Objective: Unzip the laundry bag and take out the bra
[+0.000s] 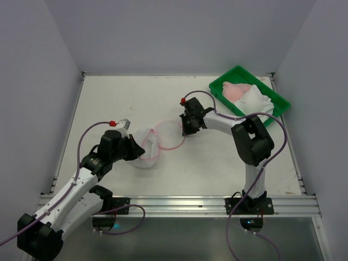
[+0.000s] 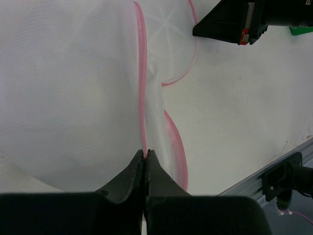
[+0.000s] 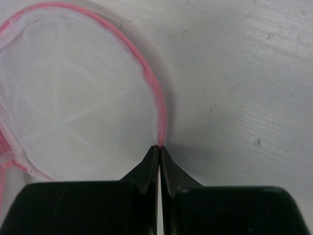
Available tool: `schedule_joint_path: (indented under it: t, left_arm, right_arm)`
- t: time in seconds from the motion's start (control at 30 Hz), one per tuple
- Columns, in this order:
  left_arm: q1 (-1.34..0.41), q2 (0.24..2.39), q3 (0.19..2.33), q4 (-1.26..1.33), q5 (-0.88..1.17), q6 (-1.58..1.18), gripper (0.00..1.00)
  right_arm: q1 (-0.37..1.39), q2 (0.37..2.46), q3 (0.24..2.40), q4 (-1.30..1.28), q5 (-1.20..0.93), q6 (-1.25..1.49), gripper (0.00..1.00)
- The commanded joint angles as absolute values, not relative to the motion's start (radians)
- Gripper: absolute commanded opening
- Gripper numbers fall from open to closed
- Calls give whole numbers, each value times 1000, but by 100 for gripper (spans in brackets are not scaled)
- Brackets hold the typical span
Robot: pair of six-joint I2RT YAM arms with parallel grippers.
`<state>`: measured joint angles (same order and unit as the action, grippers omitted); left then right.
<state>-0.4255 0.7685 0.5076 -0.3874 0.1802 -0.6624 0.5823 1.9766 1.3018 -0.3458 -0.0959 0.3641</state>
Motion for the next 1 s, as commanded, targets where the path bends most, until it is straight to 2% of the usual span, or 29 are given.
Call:
schedule_joint_path:
  t: [0.0,0.17,0.57,0.8,0.97]
  left_arm:
    - [-419,772,503,-413,178,-680,0]
    - [-417,839,529,-385,160,-692,0]
    - [-417,1054,554,-148,170,-722,0]
    - [-419,1238,557,78,236,-750,0]
    - [-419,1356,571,167,255,-742,0]
  right_arm:
    - [586,1912,1275,-393,-45,361,0]
    - [586,1769,1249,-434,144,324,0]
    - [586,1439,1124,-488,322,285,0]
    - [595,1287,1069,-378,215,209,0]
    - [652,1288,1072,-302,74,135,0]
